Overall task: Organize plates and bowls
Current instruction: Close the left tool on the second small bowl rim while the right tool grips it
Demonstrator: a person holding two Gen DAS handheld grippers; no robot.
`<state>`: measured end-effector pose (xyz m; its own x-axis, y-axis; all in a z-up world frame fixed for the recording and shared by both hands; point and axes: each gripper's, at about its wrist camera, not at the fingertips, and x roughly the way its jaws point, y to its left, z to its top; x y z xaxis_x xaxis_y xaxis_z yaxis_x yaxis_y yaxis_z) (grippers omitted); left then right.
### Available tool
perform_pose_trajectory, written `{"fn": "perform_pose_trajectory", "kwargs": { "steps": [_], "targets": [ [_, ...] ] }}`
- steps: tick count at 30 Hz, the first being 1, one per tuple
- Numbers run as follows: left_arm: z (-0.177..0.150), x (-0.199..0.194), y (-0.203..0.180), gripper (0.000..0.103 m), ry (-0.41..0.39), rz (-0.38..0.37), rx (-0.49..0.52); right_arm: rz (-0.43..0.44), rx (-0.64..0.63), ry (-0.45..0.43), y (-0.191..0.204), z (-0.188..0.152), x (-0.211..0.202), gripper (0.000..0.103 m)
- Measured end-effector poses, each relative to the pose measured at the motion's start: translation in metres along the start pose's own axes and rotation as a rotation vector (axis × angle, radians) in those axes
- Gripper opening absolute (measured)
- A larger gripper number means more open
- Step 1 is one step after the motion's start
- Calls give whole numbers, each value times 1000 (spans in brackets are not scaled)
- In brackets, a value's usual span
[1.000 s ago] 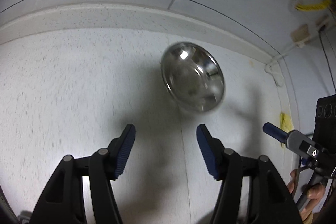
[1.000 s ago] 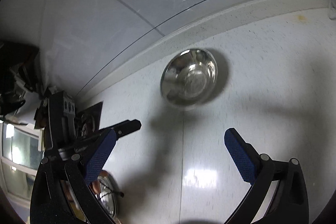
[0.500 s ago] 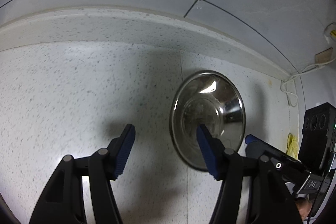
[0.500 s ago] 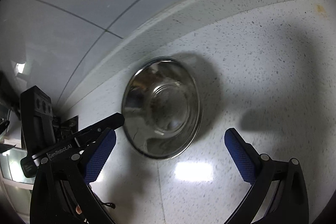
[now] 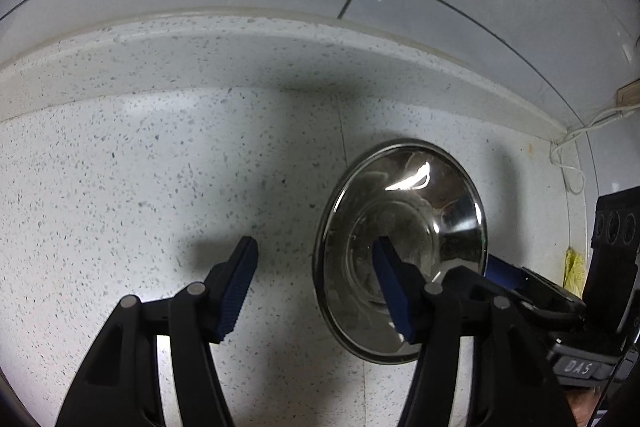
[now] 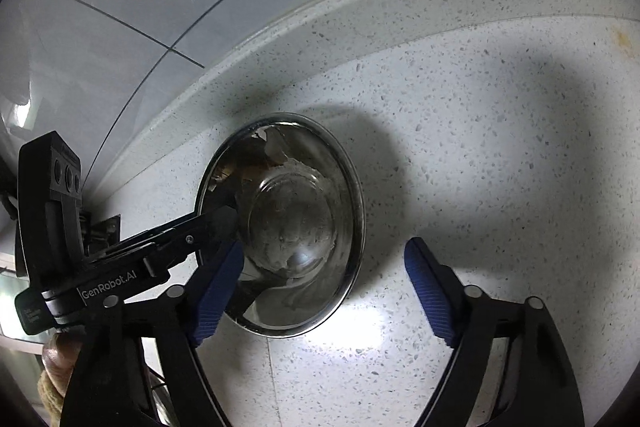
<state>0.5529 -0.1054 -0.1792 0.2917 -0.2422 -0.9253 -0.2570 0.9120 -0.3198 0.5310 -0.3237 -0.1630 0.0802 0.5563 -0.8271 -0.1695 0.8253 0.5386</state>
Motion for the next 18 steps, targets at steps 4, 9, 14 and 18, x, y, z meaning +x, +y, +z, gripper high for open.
{"fn": "perform_pose_trajectory", "kwargs": {
  "steps": [4, 9, 14, 18],
  "targets": [
    [-1, 1, -4, 50, -9, 6, 2, -2, -2, 5, 0, 0, 0, 55],
    [0, 6, -12, 36, -6, -13, -17, -8, -12, 4, 1, -1, 0, 48],
    [0, 4, -1, 35, 2, -39, -60, -25, -26, 6, 2, 0, -1, 28],
    [2, 3, 7, 35, 0, -42, -73, -33, -25, 4, 0, 0, -2, 23]
  ]
}}
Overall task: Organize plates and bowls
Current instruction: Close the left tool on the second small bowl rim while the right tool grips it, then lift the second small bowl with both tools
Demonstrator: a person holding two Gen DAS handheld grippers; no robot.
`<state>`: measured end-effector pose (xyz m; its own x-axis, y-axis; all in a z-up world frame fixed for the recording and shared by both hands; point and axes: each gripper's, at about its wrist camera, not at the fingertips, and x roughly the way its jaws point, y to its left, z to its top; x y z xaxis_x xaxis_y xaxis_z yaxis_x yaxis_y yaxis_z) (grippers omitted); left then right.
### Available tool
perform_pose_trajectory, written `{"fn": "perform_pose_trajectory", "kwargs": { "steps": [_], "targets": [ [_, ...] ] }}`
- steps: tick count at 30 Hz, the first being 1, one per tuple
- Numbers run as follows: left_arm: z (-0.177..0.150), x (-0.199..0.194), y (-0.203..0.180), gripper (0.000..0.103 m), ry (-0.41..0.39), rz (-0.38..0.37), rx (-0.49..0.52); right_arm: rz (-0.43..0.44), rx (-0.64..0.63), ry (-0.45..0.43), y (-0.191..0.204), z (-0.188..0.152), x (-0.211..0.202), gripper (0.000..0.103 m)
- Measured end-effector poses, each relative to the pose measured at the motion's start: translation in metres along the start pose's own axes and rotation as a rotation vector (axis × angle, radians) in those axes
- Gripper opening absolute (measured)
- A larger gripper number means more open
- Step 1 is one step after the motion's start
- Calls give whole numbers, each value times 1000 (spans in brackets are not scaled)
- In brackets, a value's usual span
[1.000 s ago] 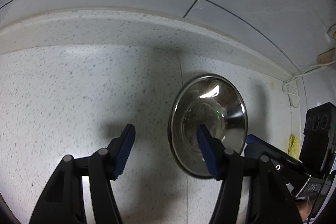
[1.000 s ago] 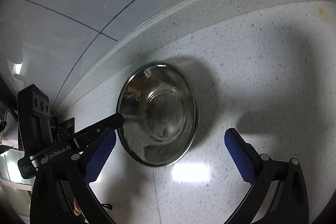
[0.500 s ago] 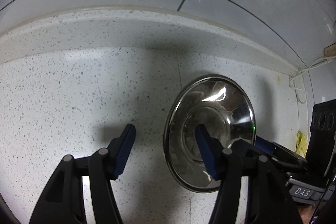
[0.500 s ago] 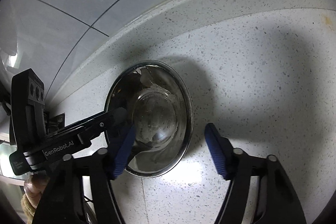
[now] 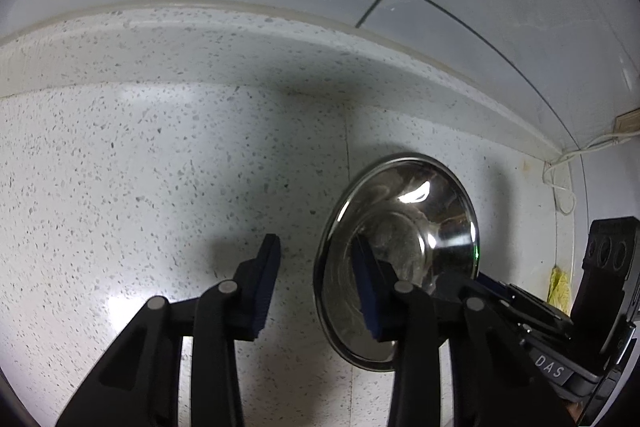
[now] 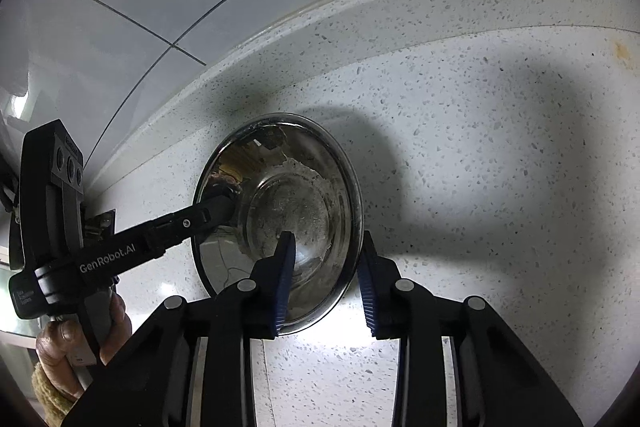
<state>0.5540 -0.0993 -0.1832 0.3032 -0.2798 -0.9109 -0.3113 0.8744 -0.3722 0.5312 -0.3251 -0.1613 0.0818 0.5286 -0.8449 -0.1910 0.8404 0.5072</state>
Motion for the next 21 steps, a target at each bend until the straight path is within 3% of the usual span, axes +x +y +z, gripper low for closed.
{"fn": "perform_pose_trajectory", "kwargs": {
  "steps": [2, 6, 21],
  "targets": [
    [0, -1, 4, 31, -1, 0, 5, 1, 4, 5, -2, 0, 0, 19],
    [-1, 3, 4, 12, 23, -34, -25, 12, -20, 2, -7, -1, -1, 10],
    [-24, -21, 9, 6, -27, -58, -52, 5, -44, -11, -7, -13, -8, 10]
  ]
}}
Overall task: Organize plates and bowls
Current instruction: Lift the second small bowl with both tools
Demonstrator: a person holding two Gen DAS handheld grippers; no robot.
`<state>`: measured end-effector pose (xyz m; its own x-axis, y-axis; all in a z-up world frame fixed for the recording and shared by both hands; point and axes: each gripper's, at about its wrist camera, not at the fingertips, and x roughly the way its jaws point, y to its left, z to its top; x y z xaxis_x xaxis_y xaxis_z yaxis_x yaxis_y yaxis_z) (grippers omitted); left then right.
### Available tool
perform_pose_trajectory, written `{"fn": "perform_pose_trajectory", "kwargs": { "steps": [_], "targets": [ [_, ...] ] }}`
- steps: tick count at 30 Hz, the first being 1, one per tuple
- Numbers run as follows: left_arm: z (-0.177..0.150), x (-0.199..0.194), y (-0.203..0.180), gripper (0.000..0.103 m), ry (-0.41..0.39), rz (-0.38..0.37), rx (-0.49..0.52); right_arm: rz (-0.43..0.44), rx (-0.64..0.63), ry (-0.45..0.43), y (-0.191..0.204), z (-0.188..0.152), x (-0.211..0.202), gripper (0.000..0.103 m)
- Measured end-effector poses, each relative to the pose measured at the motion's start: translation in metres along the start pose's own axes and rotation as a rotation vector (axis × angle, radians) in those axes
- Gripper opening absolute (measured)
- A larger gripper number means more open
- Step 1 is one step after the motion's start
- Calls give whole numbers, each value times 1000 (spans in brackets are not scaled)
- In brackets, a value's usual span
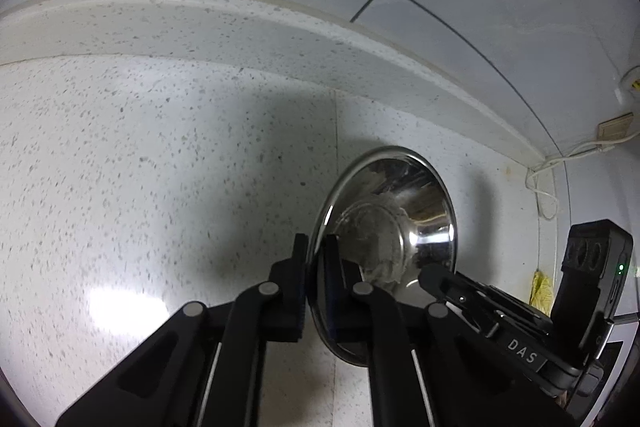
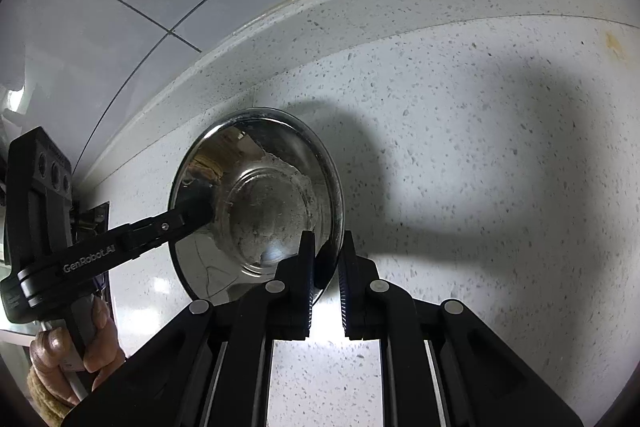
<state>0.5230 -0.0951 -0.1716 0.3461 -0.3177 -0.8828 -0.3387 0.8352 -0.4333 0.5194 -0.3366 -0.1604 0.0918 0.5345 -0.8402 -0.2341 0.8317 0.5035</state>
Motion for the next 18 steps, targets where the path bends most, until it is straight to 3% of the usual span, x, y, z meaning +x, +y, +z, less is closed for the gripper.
{"fn": "perform_pose_trajectory", "kwargs": {
  "steps": [7, 18],
  "targets": [
    [-17, -35, -9, 5, -51, -14, 10, -8, -40, -39, 15, -5, -28, 10],
    [-41, -131, -24, 4, -176, -34, 28, 10, -105, -141, 59, -17, -92, 10]
  ]
}}
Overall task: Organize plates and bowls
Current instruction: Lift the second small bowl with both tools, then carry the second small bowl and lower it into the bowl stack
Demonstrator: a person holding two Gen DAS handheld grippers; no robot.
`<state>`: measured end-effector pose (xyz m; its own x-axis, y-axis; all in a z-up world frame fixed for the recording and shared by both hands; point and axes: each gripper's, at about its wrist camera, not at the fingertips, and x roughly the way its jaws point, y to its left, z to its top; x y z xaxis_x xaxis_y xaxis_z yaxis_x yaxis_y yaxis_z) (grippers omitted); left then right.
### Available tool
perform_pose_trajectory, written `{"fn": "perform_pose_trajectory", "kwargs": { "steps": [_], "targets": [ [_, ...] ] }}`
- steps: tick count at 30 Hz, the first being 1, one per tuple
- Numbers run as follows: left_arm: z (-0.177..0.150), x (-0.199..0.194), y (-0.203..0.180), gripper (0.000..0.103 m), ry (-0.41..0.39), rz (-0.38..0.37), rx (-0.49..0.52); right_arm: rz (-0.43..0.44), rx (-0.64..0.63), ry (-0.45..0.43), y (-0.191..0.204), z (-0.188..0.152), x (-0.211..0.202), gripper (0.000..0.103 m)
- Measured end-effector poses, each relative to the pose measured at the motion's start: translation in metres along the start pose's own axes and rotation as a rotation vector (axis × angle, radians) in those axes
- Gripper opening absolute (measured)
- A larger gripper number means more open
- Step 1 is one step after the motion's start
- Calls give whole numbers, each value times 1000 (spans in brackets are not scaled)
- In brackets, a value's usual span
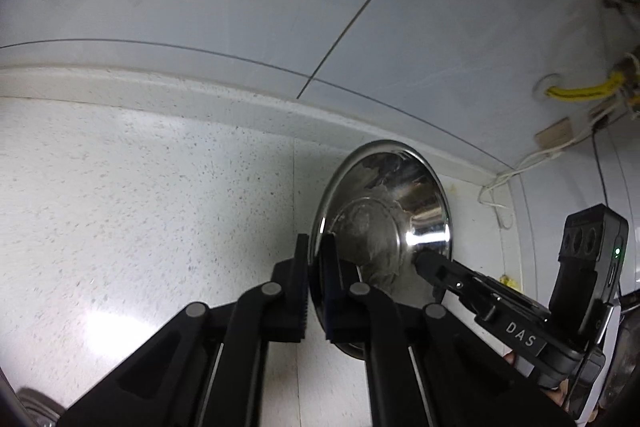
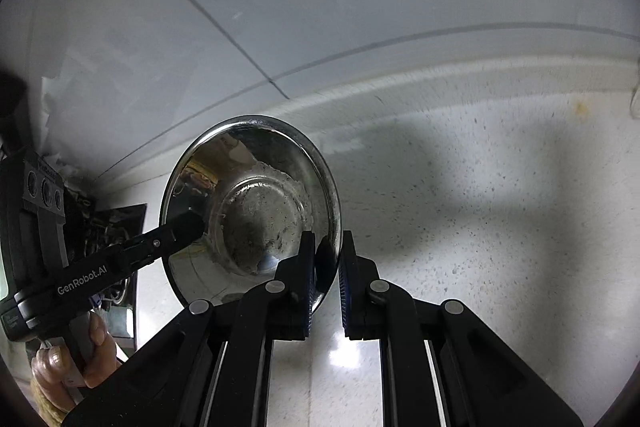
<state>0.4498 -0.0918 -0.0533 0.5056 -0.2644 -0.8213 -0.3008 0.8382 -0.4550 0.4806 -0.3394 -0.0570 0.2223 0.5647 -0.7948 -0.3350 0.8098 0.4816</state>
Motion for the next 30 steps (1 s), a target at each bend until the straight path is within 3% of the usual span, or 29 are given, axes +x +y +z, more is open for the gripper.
{"fn": "perform_pose_trajectory", "kwargs": {
  "steps": [4, 11, 19, 30],
  "targets": [
    [-21, -33, -11, 4, -33, -21, 14, 4, -26, -31, 12, -17, -31, 10],
    [-85, -67, -29, 4, -36, -69, 55, -3, -28, -46, 10, -80, -72, 10],
    [-160, -76, -43, 4, 29, -121, 61, -22, 31, -24, -5, -146, -94, 10],
    [-227, -86, -49, 5, 69, -155, 111, -56, 103, -26, -13, -220, -114, 10]
  ]
}}
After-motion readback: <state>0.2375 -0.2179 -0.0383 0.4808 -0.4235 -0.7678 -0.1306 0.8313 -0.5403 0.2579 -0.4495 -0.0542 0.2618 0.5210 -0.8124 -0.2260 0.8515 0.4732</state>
